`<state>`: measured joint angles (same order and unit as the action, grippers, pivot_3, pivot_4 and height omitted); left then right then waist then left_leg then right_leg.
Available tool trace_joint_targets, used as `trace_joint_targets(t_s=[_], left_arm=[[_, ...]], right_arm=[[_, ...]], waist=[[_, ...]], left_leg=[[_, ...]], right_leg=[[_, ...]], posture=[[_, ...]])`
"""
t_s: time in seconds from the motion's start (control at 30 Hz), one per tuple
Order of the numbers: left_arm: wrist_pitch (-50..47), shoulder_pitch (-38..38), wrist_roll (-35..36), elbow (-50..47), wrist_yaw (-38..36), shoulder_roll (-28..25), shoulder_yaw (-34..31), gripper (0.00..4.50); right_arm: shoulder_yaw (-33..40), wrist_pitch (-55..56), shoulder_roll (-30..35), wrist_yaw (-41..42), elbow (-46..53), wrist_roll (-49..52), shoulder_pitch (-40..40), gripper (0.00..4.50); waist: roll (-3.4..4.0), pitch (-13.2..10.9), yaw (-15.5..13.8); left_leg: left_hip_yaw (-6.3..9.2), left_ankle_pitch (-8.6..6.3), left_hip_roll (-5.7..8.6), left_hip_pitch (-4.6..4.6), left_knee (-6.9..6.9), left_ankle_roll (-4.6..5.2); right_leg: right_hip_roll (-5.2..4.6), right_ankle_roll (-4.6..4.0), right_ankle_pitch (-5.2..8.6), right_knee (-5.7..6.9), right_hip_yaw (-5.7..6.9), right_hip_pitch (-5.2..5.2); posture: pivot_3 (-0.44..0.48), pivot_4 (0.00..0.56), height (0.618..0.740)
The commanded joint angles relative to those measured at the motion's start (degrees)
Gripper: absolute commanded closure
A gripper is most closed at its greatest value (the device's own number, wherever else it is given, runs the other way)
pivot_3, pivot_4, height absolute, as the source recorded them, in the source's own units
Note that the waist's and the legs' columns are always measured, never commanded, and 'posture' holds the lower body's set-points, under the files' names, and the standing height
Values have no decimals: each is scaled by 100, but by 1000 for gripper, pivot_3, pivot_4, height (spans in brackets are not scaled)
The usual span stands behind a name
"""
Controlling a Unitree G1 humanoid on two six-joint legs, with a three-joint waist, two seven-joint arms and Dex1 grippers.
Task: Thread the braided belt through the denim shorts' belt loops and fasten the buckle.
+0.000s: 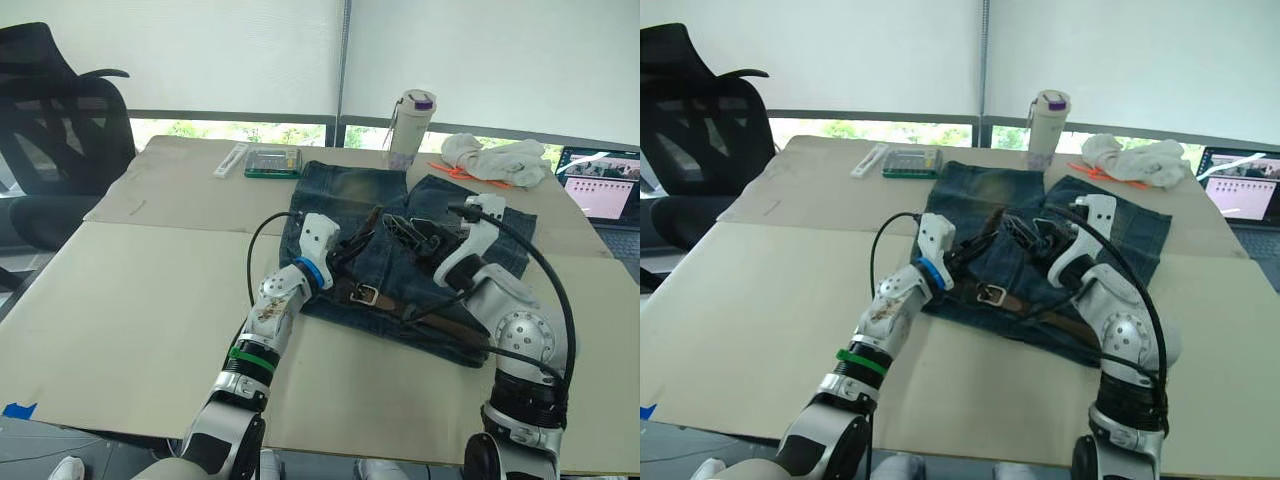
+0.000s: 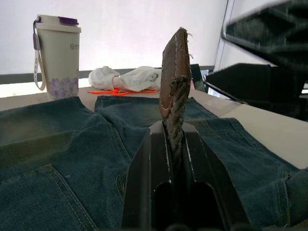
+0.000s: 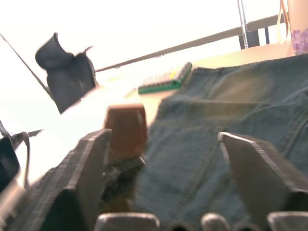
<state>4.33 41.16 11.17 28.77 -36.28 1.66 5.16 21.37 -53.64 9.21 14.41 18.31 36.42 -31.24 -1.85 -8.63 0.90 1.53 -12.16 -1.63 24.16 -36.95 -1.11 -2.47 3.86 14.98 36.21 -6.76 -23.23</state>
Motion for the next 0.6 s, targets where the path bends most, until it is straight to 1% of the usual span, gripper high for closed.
trace_joint_targets(t_s=[0.03,0.1,0.17,0.2,0.27,0.33,0.4,0.47,0.6], left_arm=[[241,139,46,-16,163,94,-131,4500],[228,214,127,61,294,105,-287,4500],[138,287,269,131,387,124,-486,4500],[62,310,350,199,483,100,-638,4500],[-10,323,426,305,602,55,-815,4500],[-192,253,599,302,712,75,-1001,4500],[-359,215,729,298,877,94,-1167,4500],[-499,167,794,270,1056,96,-1294,4500],[-724,39,886,152,1333,90,-1473,4500]], right_arm=[[-82,-9,132,-135,126,102,-40,22],[-218,28,231,-34,115,111,79,22],[-484,183,462,276,122,11,298,22],[-883,593,731,672,54,-317,572,22],[-1410,1283,1056,1231,-125,-736,922,22],[-1978,1920,1390,1745,-317,-1169,1091,22],[-2180,2219,1449,2053,-514,-1243,1070,22],[-2270,2450,1464,2227,-799,-1337,987,558],[-2581,2947,1653,2641,-1465,-1757,786,1889]], waist=[[0,0,-4],[0,0,0],[1,0,6],[0,0,0],[0,0,6],[1,-1,42],[1,-2,93],[0,-2,121],[-1,-3,124]], left_leg=[[0,0,0,0,0,0],[0,0,0,1,0,1],[0,0,0,1,0,1],[0,0,0,1,0,1],[0,0,1,1,0,1],[-1,0,1,1,-1,1],[-4,1,1,0,-3,1],[-1,3,0,-2,-5,0],[0,6,2,-8,-18,0]], right_leg=[[0,0,0,0,1,0],[0,0,0,0,1,0],[0,0,0,0,1,-1],[0,0,0,1,1,-1],[0,2,1,-2,2,1],[0,2,1,-3,1,1],[0,3,0,2,-2,-2],[1,2,0,11,-1,-2],[1,3,-1,29,-1,3]], posture=[[0,150,737],[0,150,737],[0,150,737],[0,150,737],[0,150,737],[0,150,737],[0,150,737],[0,150,737],[0,150,737]])
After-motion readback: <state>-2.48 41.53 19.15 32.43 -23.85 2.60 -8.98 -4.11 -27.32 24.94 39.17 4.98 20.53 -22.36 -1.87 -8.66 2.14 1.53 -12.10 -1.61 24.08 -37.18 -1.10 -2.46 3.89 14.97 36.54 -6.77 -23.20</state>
